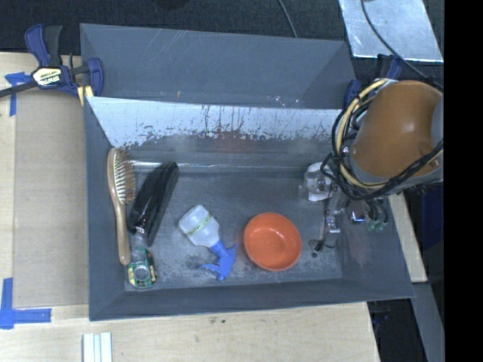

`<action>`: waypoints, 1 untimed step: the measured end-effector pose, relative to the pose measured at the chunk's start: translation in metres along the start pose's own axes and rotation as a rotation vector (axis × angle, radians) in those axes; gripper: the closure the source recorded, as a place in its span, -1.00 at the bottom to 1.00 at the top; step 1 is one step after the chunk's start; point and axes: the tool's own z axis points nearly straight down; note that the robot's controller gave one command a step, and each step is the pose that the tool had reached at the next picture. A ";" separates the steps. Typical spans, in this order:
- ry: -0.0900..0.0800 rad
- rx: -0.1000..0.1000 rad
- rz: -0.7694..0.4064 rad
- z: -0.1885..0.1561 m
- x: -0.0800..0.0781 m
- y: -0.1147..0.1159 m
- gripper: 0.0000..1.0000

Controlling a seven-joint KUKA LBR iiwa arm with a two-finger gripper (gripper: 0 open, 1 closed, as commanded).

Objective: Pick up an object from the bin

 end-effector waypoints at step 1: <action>-0.008 0.001 -0.003 -0.004 -0.002 0.000 -1.00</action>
Offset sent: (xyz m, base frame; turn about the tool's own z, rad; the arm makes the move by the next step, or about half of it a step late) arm -0.0302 0.0384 -0.0926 0.2313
